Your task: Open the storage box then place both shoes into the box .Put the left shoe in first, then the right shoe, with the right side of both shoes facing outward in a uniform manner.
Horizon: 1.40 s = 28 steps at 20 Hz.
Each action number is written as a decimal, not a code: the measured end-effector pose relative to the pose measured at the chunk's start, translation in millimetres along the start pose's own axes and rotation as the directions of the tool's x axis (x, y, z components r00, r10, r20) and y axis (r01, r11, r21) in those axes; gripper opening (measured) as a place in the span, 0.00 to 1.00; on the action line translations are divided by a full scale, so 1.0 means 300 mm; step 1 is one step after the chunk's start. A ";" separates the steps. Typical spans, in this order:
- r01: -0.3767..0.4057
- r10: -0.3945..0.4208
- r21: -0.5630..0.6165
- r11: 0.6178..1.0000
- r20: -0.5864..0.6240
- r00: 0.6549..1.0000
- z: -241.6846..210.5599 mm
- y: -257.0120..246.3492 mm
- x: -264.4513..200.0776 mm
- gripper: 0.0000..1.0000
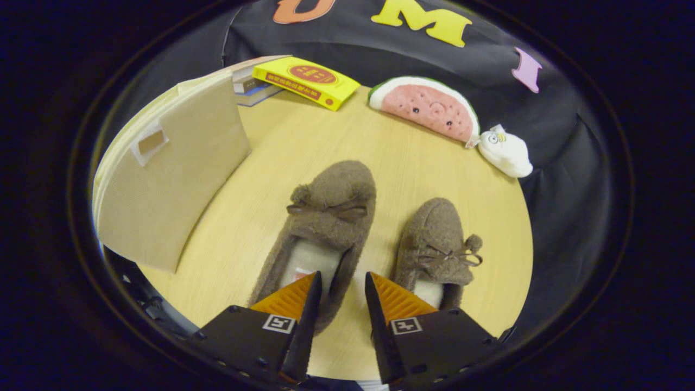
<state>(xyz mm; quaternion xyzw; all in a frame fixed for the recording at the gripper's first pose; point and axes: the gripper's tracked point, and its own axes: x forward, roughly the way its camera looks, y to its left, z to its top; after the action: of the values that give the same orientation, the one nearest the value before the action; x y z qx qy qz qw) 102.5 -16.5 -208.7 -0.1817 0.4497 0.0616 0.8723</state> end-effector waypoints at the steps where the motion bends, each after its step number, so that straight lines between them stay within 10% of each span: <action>1: -0.025 0.025 0.019 1.000 -0.002 1.000 0.006 0.010 0.004 0.45; 8: -0.138 0.144 0.163 0.977 -0.026 0.989 0.013 0.027 0.020 0.04; 21: -0.358 0.354 0.456 0.815 0.098 0.930 0.080 0.070 -0.295 0.00; 28: -0.409 0.362 0.375 0.832 0.191 0.912 0.240 0.249 -0.545 0.00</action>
<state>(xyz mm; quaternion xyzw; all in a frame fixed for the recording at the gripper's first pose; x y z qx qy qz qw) 41.0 88.6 -58.1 0.1022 0.4305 0.1514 0.8839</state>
